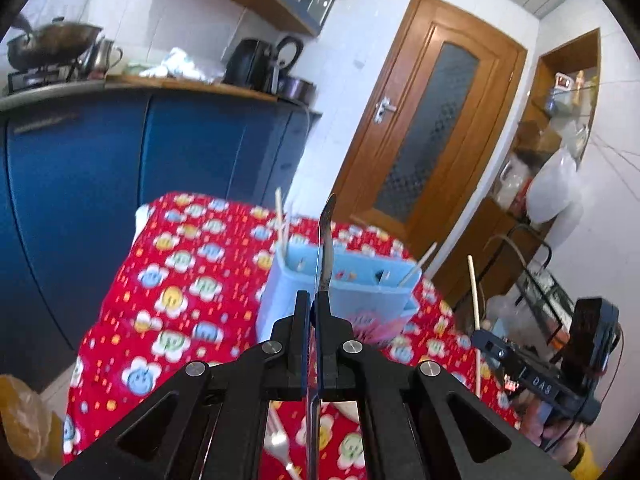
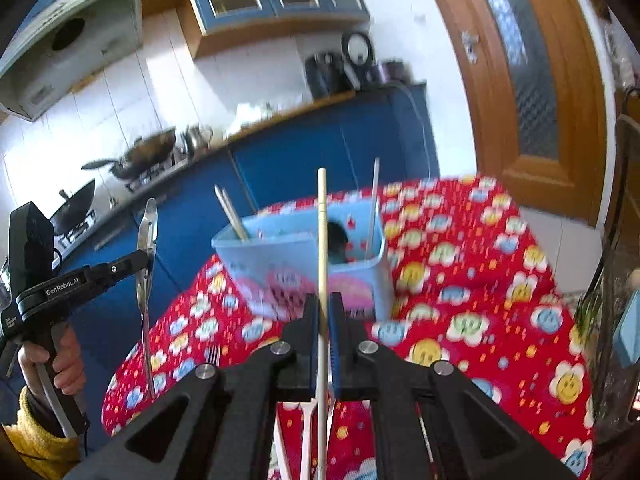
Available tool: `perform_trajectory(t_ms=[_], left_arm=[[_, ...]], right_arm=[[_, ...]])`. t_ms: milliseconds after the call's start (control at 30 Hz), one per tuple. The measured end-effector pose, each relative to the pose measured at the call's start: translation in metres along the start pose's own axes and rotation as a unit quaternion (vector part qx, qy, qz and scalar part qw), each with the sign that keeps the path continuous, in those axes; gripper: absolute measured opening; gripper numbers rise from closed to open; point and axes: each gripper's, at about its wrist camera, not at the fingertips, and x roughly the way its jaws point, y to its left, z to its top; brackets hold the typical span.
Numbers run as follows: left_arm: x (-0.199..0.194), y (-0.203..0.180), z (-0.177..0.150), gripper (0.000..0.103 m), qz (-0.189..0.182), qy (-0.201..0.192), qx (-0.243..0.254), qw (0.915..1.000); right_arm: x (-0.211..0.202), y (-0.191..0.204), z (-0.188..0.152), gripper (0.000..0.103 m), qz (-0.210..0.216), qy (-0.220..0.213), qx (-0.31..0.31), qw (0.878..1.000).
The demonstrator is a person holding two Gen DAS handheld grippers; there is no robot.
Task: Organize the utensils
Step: 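Lower the silver fork and wooden chopstick into the blue caddy and open both tools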
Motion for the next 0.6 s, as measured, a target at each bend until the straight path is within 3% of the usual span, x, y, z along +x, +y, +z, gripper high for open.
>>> perform_trajectory(t_ms=[367,600], left_arm=[[0.013,-0.025,0.042,0.002,0.002,-0.071,0.015,0.9974],[0.025,-0.039,0.063,0.002,0.024,-0.133,0.034,0.9902]], right_arm=[[-0.002,0.002,0.020,0.006,-0.006,-0.065,-0.026,0.998],[0.009,-0.001,0.034,0.006,-0.001,-0.087,-0.030,0.996]])
